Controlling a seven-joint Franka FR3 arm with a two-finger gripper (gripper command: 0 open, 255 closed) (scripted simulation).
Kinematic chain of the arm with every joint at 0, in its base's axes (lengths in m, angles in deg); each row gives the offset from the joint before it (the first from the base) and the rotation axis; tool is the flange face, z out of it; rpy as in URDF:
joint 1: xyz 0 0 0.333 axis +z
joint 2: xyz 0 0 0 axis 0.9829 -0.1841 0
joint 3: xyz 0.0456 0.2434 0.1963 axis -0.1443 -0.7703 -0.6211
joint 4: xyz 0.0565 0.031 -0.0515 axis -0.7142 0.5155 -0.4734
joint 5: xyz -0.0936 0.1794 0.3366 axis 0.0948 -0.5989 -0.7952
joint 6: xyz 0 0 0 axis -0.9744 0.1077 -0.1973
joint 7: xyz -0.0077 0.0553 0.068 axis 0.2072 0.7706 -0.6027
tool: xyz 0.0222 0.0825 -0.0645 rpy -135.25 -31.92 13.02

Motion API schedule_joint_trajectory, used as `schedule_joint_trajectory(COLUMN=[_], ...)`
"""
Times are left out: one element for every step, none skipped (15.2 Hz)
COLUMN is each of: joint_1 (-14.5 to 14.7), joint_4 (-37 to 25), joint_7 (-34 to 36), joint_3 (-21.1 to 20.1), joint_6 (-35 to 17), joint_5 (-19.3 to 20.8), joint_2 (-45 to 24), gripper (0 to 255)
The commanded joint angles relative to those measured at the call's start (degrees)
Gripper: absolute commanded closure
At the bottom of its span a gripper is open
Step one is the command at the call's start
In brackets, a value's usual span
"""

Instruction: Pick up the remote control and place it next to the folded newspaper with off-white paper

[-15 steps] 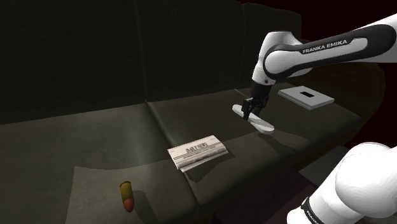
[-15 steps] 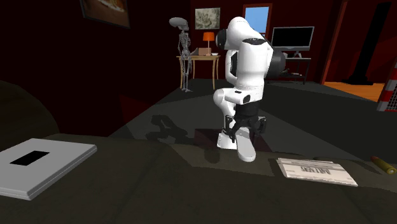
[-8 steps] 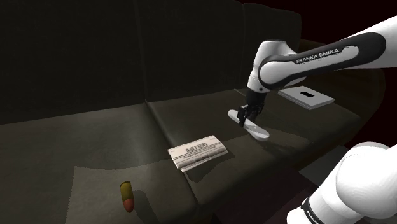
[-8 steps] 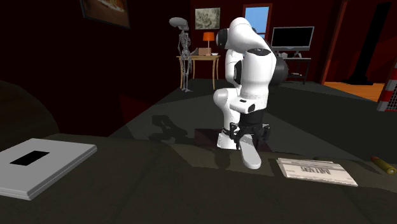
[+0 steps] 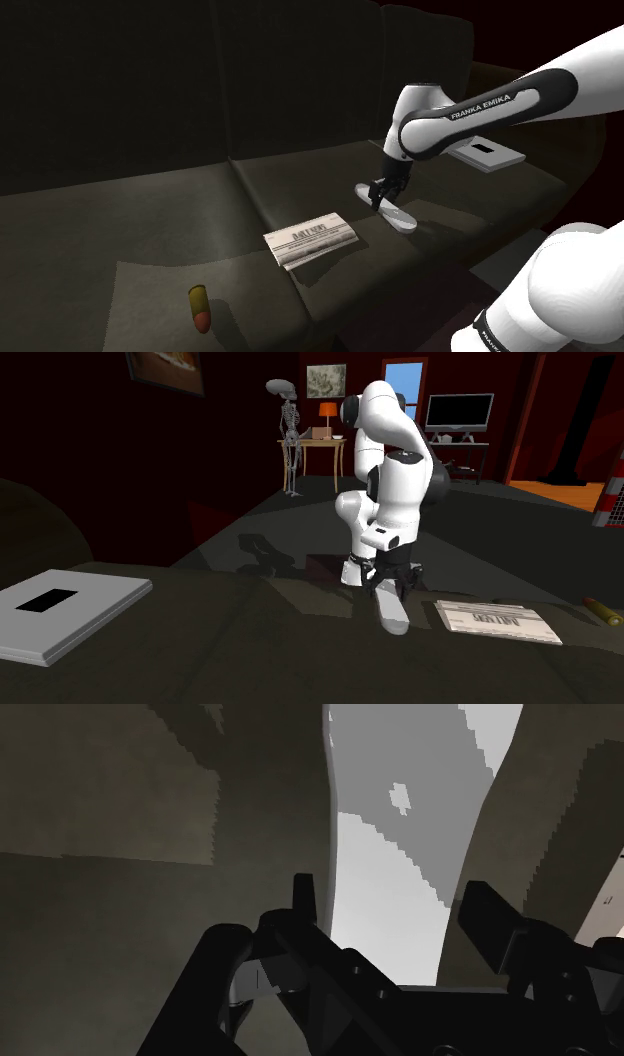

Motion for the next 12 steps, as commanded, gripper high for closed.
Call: schedule_joint_trajectory(joint_1=[0.0,0.0,0.0,0.0,0.0,0.0,0.0,0.0,0.0,0.0,0.0,0.0], joint_4=[0.5,0.5,0.5,0.5,0.5,0.5,0.5,0.5,0.5,0.5,0.5,0.5], joint_7=[-0.1,-0.1,-0.1,-0.1,-0.1,-0.1,-0.1,-0.1,-0.1,-0.1,-0.1,-0.1], joint_3=[0.1,0.1,0.1,0.1,0.1,0.1,0.1,0.1,0.1,0.1,0.1,0.1], joint_6=[-1.4,-1.4,-1.4,-1.4,-1.4,-1.4,-1.4,-1.4,-1.4,-1.4,-1.4,-1.4], joint_5=[0.0,0.0,0.0,0.0,0.0,0.0,0.0,0.0,0.0,0.0,0.0,0.0], joint_2=[-0.8,-0.8,-0.8,-0.8,-0.8,-0.8,-0.8,-0.8,-0.8,-0.8,-0.8,-0.8], gripper=[255,255,255,255,255,255,255,255,0,0,0,0])
